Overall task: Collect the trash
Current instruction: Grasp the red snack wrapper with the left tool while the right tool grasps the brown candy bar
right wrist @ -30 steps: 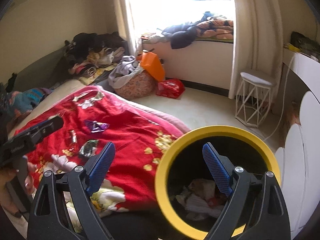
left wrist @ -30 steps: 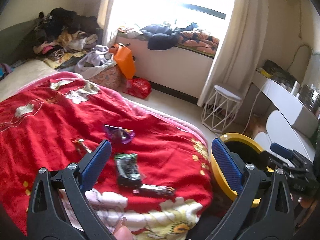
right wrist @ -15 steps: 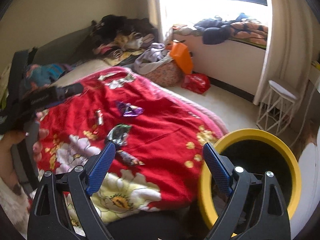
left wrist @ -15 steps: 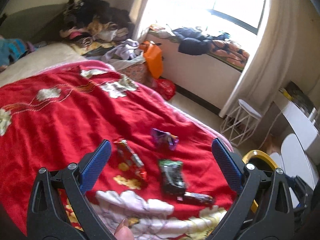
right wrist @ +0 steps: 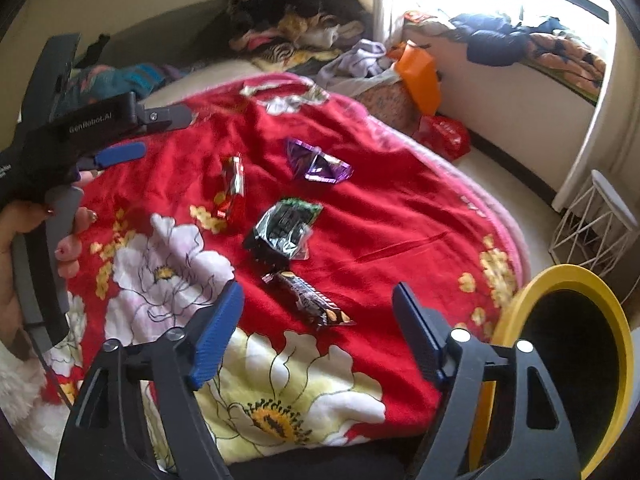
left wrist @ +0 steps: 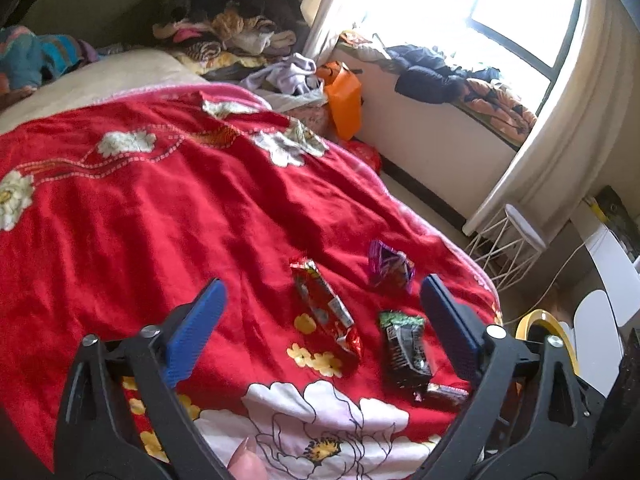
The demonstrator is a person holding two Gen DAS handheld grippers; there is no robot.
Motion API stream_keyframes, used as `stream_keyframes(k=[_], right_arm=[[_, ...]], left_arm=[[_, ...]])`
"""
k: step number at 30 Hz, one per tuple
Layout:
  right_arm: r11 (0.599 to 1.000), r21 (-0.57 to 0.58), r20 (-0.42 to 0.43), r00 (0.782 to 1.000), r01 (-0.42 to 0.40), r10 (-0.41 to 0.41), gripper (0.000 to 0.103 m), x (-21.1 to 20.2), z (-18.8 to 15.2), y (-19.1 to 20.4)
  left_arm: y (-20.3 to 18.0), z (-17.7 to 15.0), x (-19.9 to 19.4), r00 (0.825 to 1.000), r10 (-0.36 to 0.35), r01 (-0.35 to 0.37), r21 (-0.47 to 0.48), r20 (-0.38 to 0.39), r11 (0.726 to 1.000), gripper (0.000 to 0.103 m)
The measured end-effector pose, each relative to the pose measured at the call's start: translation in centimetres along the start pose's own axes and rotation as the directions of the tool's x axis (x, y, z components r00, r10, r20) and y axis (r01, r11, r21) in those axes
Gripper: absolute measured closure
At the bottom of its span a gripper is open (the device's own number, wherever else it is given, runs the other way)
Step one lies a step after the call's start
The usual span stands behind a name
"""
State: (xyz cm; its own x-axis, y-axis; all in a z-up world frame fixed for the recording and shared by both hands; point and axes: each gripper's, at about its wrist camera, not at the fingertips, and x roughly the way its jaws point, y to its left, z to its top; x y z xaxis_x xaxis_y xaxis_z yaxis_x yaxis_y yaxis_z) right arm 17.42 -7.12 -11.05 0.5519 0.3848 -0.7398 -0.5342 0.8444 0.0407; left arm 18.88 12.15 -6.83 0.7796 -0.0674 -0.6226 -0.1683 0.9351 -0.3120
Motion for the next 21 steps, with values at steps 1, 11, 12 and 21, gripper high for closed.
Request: stream_keyframes(k=[1,11,12,21], right_arm=[[1.0,-0.003,-0.015,1.0,-0.007,0.007,0.035,0.6,0.1,0.0],[0.995,-0.007,-0.164,0.981,-0.102,0.1,0.065,5.1,-0.3,0.1],[0.994,-0.009,-0.165,0.98,-0.111,0.108,0.071,5.1,-0.4,0.2],[0.986,-0.014,-0.175,0.972,-0.163,0.158,0.082,4.2,-1.5,1.2]], left_arm=[[0.0,-0.2,0.4,1.0,-0.005,0.005,-0.003,-0.013,1.0,0.023],[-1.0,-2.3,4.2,0.992,-0.037,0.036,-0.014,-0.121,0.999,0.043],[-1.0,-2.5,4.4,0.991,-0.036,0.034,-0.018,-0.126,0.999,0.046],[-0.5,-3.7,6.5,0.984,-0.018,0.009,-0.053,-0.175,0.999,0.058]])
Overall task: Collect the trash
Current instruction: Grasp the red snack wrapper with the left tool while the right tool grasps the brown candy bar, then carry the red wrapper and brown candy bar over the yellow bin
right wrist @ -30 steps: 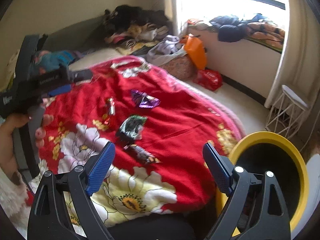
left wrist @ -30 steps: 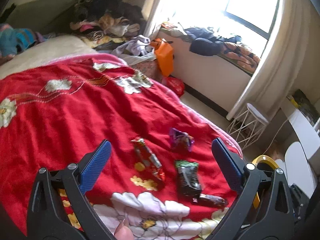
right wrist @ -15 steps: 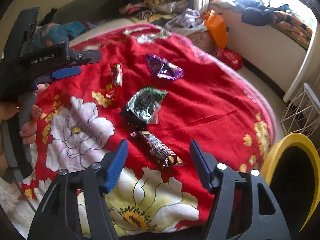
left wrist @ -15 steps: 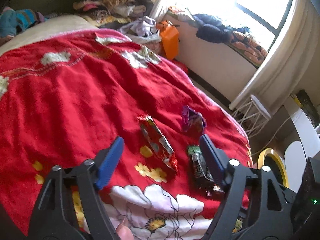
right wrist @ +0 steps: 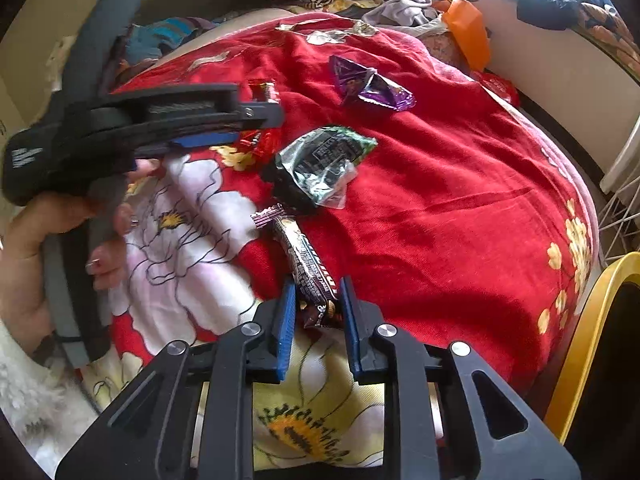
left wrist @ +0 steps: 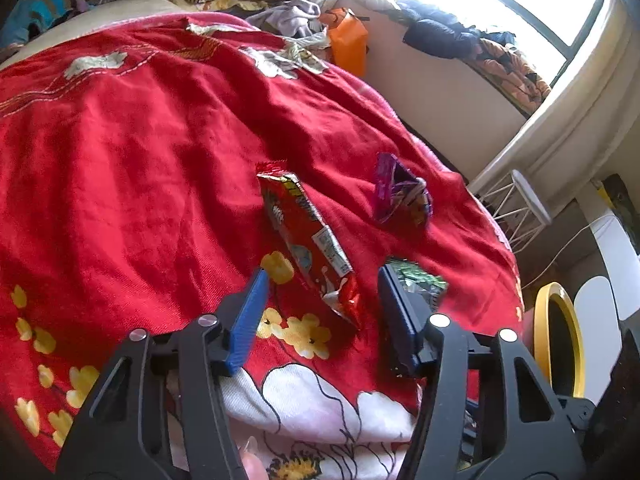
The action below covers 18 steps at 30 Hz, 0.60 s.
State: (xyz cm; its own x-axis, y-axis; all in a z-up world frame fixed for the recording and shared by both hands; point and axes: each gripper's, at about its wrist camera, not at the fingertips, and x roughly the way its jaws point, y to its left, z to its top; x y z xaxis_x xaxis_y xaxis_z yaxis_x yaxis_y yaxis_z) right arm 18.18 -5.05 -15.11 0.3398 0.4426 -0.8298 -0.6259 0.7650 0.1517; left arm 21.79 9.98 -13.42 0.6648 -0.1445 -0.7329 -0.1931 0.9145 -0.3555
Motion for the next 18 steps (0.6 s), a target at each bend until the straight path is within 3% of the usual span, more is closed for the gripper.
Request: stream_keyframes(k=[6,13,18], right_arm=[[1.0,0.0,0.005,1.0,-0.028,0.028,0.083,-1.1,-1.2,0.9],[1.0,0.005,0.034,0.999,-0.014,0.014,0.085,-1.8,-1.8,1.6],[1.0,0.016,0.06,0.998,-0.02,0.019,0.086,-2.7,-1.7,1.6]], left_arm=[[0.7,-0.2,0.3,1.0,-0.001,0.001,-0.018,-0.018,1.0,0.088],[0.7,-0.6,-0.4,1.0,-0.001,0.001,0.007,-0.019,1.0,0.096],[0.8,-0.1,-1.8,1.0,0.005,-0.005,0.01,0.006,1.0,0.096]])
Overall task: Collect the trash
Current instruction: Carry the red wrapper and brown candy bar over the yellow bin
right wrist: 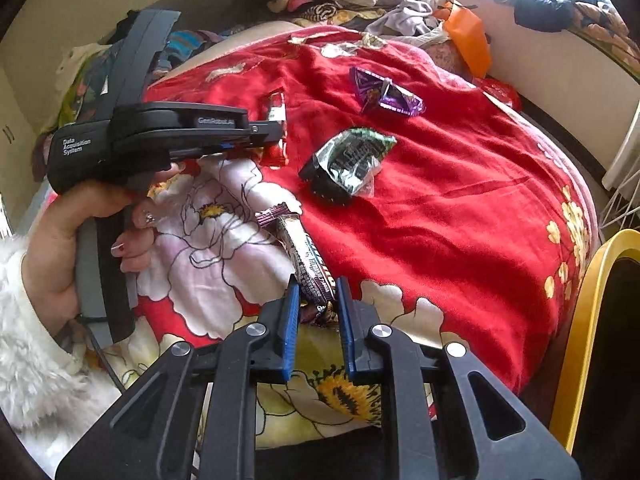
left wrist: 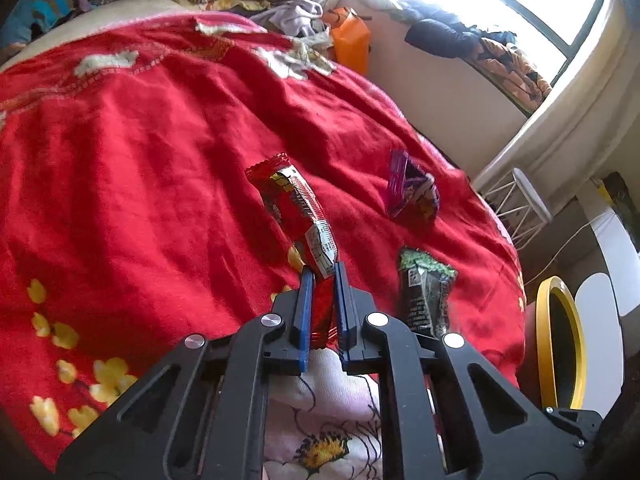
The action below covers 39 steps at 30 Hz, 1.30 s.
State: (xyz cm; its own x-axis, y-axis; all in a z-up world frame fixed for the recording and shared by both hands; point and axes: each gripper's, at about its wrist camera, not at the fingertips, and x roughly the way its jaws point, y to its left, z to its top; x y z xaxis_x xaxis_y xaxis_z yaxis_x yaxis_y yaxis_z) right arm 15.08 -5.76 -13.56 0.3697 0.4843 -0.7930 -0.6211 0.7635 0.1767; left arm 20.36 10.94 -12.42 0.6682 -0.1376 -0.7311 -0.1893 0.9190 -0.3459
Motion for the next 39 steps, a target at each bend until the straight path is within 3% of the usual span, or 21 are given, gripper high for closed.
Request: stream_keyframes(k=[19,31,39], right_arm=[[0.995,0.074,0.129,0.989,0.062,-0.071,0.086,-5.7,0.6,-1.0],[0.979,0.176,0.201,0.97,0.098,-0.133,0.086,-9.5,0.0,-4.3],[0.954,0.252,0.234,0.947,0.161,-0.222,0.086,-11.9,-0.8,-7.4]], left_arm=[[-3.4,2.1,-6.0,0.99,-0.057,0.048,0.075,0.129,0.996,0.097],[-6.7,2.2,-8.2,0.979,-0.132,0.112,0.133,0.154,0.985,0.096],[-9.3,1.4,-8.6,0.974,-0.18,0.152,0.193,0.14,0.969,0.096]])
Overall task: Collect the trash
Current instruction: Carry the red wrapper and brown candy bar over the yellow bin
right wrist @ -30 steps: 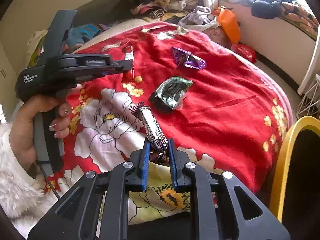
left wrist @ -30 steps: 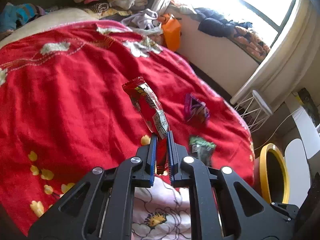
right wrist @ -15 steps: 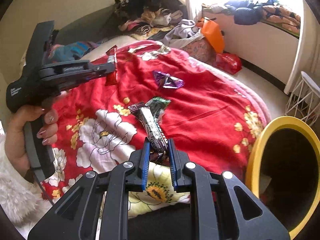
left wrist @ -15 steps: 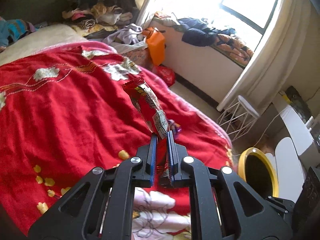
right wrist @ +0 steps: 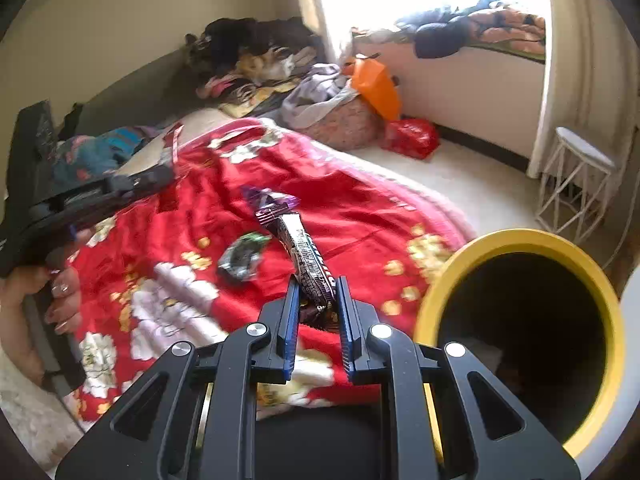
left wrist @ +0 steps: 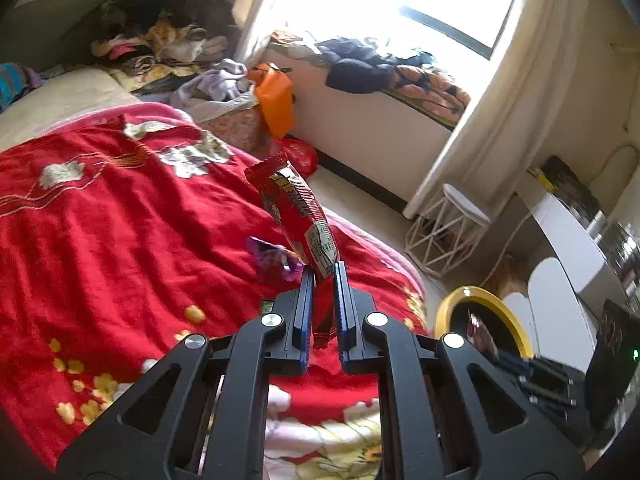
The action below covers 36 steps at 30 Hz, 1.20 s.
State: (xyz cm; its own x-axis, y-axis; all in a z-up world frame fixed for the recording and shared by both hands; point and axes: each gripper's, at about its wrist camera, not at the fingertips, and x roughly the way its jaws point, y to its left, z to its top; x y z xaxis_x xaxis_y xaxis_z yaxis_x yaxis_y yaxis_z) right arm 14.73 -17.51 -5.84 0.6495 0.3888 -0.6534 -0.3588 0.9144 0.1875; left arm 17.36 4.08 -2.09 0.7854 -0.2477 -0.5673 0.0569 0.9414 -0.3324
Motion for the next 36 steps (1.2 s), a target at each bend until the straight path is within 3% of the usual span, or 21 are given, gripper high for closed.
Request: stream_keyframes(k=[10,21,36], right_arm=[[0.989,0.119,0.056,0.993,0.092,-0.1,0.086,-2.4,0.0,-5.3],[0.955,0.251,0.073,0.981,0.158,-0.181,0.086,-4.2,-0.9,-11.0],[0.896,0.389,0.063,0.965,0.213,-0.256,0.086,-5.4,-3.1,-16.4]], left_arm=[[-5.4,-1.3,0.3,0.996,-0.087,0.088,0.095,-0.023,0.992,0.096],[-11.4,-3.6,1.4,0.982,-0.167,0.182,0.203,-0.088,0.962,0.096],[-16.7,-6.7,3.8,0.962,-0.208,0.254,0.3,-0.176,0.92,0.096]])
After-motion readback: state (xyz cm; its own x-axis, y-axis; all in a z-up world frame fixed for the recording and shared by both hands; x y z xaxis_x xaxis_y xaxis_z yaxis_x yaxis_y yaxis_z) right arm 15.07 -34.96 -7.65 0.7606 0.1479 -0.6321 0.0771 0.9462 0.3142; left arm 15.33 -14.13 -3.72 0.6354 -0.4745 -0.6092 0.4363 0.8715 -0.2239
